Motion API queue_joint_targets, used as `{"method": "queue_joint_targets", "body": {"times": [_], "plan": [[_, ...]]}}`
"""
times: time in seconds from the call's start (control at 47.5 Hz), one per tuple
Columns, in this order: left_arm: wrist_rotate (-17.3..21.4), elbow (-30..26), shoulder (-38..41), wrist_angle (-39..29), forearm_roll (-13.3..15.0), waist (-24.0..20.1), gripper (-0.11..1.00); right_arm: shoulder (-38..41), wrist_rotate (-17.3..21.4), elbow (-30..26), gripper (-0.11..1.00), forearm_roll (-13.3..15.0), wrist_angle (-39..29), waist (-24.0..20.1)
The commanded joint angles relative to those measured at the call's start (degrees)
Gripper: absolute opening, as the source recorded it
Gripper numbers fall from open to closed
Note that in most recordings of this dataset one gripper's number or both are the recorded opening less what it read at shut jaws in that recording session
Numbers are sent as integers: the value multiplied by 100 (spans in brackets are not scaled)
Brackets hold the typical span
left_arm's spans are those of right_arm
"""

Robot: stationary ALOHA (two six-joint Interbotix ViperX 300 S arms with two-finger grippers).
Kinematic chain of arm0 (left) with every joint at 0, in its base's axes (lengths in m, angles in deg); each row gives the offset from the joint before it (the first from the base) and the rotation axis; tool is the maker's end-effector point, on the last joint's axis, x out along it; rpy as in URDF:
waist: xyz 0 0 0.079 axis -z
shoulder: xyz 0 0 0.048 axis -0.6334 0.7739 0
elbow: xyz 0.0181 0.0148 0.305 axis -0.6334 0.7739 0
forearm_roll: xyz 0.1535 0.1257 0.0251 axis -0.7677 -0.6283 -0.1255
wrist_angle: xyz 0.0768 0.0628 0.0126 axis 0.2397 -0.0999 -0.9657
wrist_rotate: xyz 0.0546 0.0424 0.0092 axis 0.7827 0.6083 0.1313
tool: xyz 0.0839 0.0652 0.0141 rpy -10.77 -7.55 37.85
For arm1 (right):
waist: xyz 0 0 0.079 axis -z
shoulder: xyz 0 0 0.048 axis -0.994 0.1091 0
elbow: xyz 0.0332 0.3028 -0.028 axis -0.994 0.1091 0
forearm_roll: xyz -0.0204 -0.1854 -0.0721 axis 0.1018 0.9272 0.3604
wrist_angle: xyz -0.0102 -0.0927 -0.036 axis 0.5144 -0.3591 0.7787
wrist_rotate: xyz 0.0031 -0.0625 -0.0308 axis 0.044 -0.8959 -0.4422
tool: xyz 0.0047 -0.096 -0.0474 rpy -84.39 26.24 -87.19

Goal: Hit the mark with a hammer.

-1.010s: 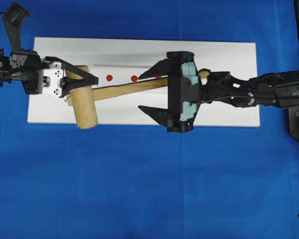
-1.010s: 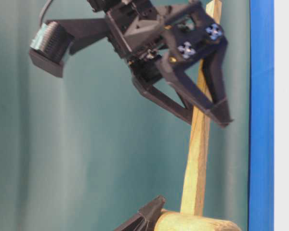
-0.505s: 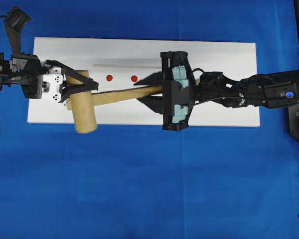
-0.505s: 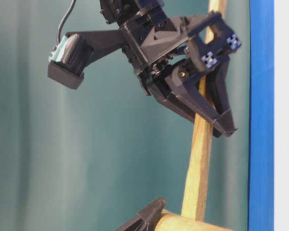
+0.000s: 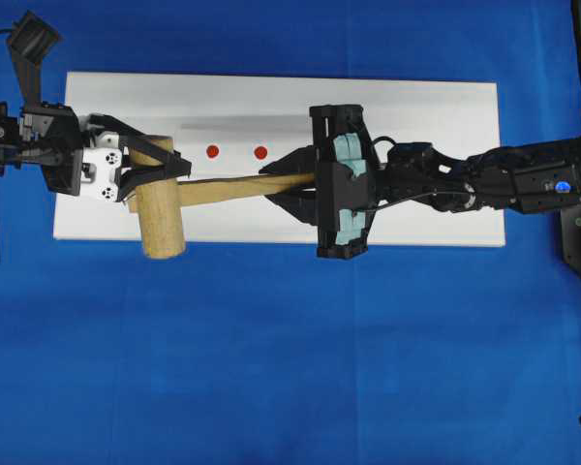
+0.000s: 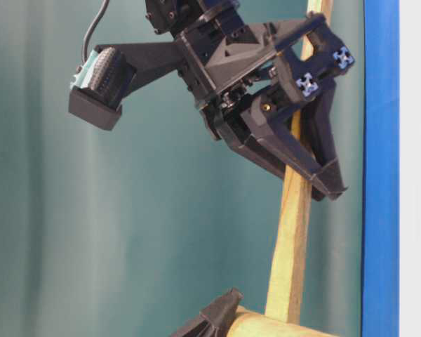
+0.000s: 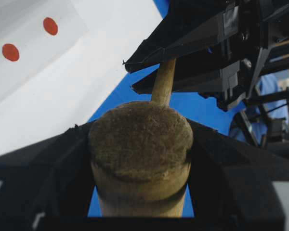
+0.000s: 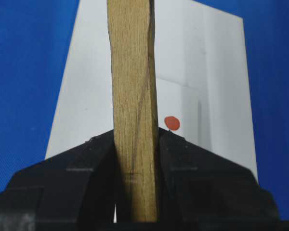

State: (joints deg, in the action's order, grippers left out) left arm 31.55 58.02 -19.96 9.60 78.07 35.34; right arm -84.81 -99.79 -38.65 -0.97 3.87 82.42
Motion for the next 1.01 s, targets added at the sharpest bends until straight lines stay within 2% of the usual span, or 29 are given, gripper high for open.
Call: {"method": "queue_joint_targets", "body": {"times": [0.0, 0.21, 0.316, 0.4, 0.568, 0.715, 0.989], "plan": [[18, -123, -123, 26, -18, 18, 45, -70, 26, -123, 9, -18, 18, 35], [141, -123, -123, 26, -26, 26, 49, -97, 53, -97, 9, -18, 9, 35], [264, -97, -149, 26, -18, 18, 78, -132, 79, -79, 9, -26, -9, 35], [378, -88, -185, 26, -18, 18, 92, -176, 88, -62, 9, -26, -53, 35], [466, 53, -404, -123, -18, -18, 89, -448, 97, 193, 9, -105, -88, 35], [615, 343, -914, -431, -44, -132, 89, -853, 97, 589, 9, -264, -70, 35], [1758, 677, -1960, -1020, -44, -220, 88, -1494, 97, 1204, 9, -519, -88, 35]]}}
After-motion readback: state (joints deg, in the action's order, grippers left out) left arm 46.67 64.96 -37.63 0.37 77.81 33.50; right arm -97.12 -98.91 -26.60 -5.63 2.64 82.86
